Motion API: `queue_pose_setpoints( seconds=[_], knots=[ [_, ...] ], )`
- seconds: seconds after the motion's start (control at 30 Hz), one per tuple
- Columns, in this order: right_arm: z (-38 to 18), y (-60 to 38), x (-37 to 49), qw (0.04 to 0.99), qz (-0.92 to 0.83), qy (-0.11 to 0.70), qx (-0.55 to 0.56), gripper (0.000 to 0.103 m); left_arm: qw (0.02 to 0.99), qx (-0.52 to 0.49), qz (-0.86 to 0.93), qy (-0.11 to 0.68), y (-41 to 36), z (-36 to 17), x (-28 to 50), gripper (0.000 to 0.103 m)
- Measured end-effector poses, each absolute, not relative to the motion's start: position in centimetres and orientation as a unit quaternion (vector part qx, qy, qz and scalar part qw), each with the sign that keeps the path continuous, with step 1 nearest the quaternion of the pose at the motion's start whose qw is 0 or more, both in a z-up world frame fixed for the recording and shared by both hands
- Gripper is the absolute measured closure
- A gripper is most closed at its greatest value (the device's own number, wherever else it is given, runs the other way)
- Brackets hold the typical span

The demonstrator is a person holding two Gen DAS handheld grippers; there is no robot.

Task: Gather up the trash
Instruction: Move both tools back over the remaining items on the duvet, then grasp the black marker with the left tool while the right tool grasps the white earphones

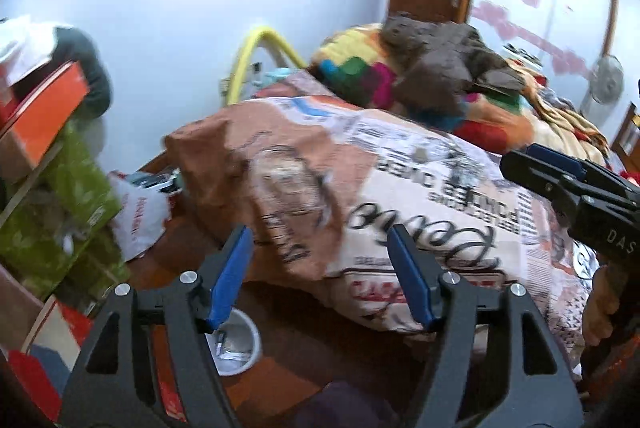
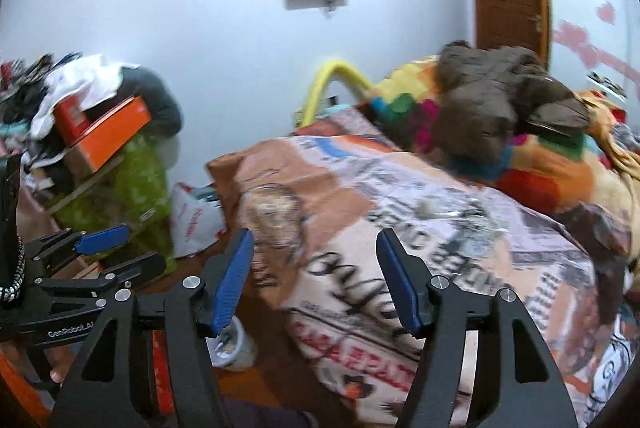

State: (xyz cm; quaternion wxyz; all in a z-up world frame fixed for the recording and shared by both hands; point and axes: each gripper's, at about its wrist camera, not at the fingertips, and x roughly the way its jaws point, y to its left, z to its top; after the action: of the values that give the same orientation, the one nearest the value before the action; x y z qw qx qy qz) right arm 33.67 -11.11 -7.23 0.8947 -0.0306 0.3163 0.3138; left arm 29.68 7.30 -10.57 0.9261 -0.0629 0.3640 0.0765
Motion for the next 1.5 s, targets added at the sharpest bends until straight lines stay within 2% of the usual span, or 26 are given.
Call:
queue_pose_setpoints(
  seconds=[0.33, 0.83, 0.87, 1.0, 1.07, 1.23, 1.33, 1.4, 1.5],
  knots=[
    [-10.1, -20.7, 39.7, 0.905, 0.224, 0.362, 0.021, 0.043, 0.919, -0.04, 0.013, 0.392, -0.4, -12.7, 36.7, 0.034],
    [-17.9, -26.2, 46.6, 0.88, 0.166, 0.443, 0.044, 0.043, 0.881, -0.049, -0.074, 0.464, -6.7, -21.7, 48.4, 0.034],
    [-18.1, -26.3, 46.9, 0.879, 0.166, 0.445, 0.044, 0.043, 0.878, -0.05, -0.083, 0.469, -7.4, -22.7, 49.5, 0.037],
    [-19.0, -26.4, 48.2, 0.876, 0.167, 0.451, 0.039, 0.043, 0.87, -0.035, -0.107, 0.481, -9.6, -25.3, 52.5, 0.061],
    [-19.4, -26.4, 49.0, 0.873, 0.171, 0.455, 0.041, 0.043, 0.864, -0.033, -0.122, 0.487, -10.7, -26.5, 53.8, 0.069],
    [-19.7, -25.7, 51.8, 0.863, 0.191, 0.463, 0.061, 0.043, 0.866, -0.02, -0.141, 0.479, -12.4, -28.1, 55.8, 0.073],
    [-19.9, -24.6, 53.7, 0.859, 0.201, 0.466, 0.064, 0.043, 0.867, -0.014, -0.146, 0.476, -12.7, -28.5, 56.3, 0.08],
    [-20.4, -23.8, 54.8, 0.858, 0.203, 0.469, 0.06, 0.043, 0.869, -0.009, -0.147, 0.471, -12.6, -28.6, 56.3, 0.09],
    [-21.7, -22.6, 56.5, 0.849, 0.201, 0.485, 0.056, 0.043, 0.871, -0.016, -0.154, 0.467, -12.0, -28.7, 55.9, 0.09]
  ],
)
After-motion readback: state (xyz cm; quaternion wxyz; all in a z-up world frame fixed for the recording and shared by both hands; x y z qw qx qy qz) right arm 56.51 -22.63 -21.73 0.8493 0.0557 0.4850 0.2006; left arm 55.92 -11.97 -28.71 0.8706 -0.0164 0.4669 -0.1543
